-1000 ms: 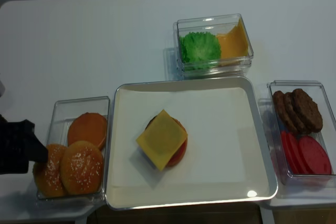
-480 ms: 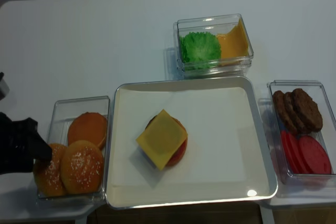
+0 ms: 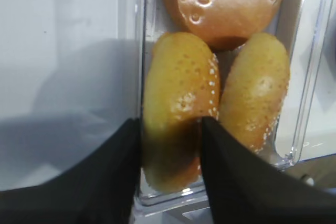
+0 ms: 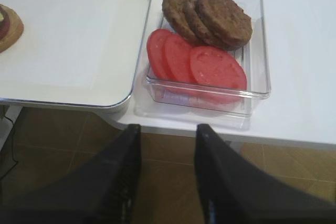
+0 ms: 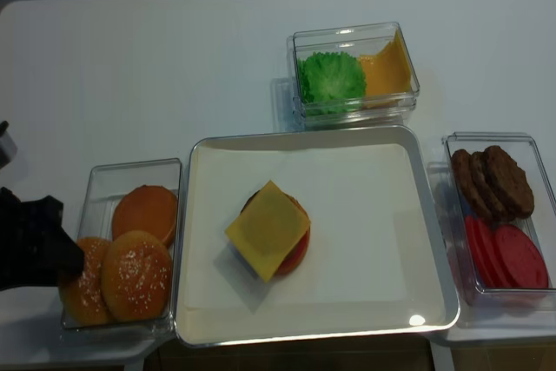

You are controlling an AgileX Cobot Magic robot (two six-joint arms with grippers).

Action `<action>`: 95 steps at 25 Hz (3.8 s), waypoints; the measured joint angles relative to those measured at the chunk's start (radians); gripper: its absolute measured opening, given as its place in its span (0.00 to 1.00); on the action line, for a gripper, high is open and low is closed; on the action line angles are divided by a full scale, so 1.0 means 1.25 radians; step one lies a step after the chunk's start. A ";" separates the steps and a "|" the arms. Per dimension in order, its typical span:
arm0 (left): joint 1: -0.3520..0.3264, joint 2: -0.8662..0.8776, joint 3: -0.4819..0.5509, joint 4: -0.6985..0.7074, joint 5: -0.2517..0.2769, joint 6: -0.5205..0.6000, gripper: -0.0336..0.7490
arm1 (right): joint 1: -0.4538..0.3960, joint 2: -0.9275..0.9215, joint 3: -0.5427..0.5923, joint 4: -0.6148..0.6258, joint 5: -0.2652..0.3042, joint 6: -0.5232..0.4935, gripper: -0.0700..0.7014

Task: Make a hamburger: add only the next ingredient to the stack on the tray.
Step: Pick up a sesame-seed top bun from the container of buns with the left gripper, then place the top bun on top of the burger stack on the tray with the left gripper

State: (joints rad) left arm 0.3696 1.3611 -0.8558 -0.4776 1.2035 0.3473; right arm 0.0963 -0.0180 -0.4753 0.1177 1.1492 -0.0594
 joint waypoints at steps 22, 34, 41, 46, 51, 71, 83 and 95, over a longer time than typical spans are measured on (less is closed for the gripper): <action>0.000 0.000 -0.001 -0.025 0.007 0.014 0.22 | 0.000 0.000 0.000 0.000 0.000 0.000 0.43; 0.000 -0.014 -0.001 -0.045 0.009 0.020 0.18 | 0.000 0.000 0.000 0.000 0.000 0.000 0.43; 0.000 -0.045 -0.005 -0.063 0.011 0.020 0.10 | 0.000 0.000 0.000 0.000 0.000 0.000 0.43; 0.000 -0.067 -0.006 -0.067 0.011 0.020 0.04 | 0.000 0.000 0.000 0.000 0.000 0.000 0.43; 0.000 -0.085 -0.006 -0.083 0.011 0.020 0.03 | 0.000 0.000 0.000 0.000 0.000 0.000 0.43; 0.000 -0.101 -0.070 -0.163 0.011 0.020 0.03 | 0.000 0.000 0.000 0.000 0.000 0.000 0.43; -0.051 -0.101 -0.071 -0.230 0.011 0.037 0.03 | 0.000 0.000 0.000 0.000 0.000 0.000 0.43; -0.161 -0.101 -0.071 -0.350 0.007 0.061 0.02 | 0.000 0.000 0.000 0.000 0.000 0.000 0.43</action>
State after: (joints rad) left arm 0.1688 1.2344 -0.9449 -0.9155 1.2118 0.4240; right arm 0.0963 -0.0180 -0.4753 0.1177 1.1492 -0.0594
